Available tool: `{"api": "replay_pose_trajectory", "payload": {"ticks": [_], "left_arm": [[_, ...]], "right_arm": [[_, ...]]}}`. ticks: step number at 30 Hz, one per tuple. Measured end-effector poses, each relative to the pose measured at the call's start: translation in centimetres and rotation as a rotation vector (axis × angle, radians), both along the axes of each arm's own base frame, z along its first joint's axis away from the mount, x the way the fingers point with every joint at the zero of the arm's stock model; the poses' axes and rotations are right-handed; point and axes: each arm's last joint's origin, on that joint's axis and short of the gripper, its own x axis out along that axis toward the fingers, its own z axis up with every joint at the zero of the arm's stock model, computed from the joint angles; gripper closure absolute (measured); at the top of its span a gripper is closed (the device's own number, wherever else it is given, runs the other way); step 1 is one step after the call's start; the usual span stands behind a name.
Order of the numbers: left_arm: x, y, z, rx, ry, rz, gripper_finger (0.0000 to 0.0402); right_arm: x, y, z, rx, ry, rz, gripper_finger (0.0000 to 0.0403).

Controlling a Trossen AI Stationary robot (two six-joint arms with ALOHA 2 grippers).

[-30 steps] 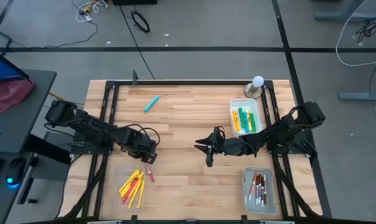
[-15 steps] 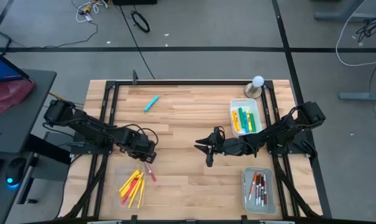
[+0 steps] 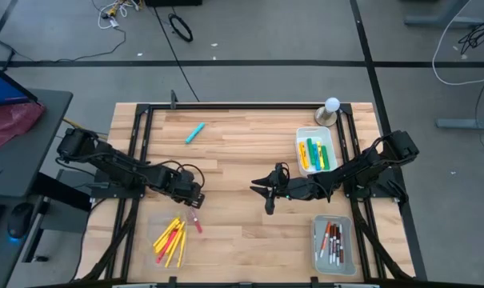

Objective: Pick & Place Markers
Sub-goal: Put the pink marker into the gray bin

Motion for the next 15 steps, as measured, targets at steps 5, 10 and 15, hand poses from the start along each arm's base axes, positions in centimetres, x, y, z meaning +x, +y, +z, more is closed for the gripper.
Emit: {"api": "replay_pose_trajectory", "payload": {"ticks": [5,10,15], "left_arm": [[0.4,0.3,0.2,0.127,-0.061,-0.041,0.0289],[0.8,0.3,1.3,0.190,-0.092,-0.335,0.0289],[2.0,-0.3,3.6,0.292,-0.169,-0.794,0.0289]], "right_arm": [[0.0,0.0,0.0,0.000,0.000,0.000,0.0300],[0.0,0.0,0.0,0.000,-0.002,-0.001,0.0300],[0.0,0.0,0.1,0.002,-0.006,-0.001,0.0300]]}}
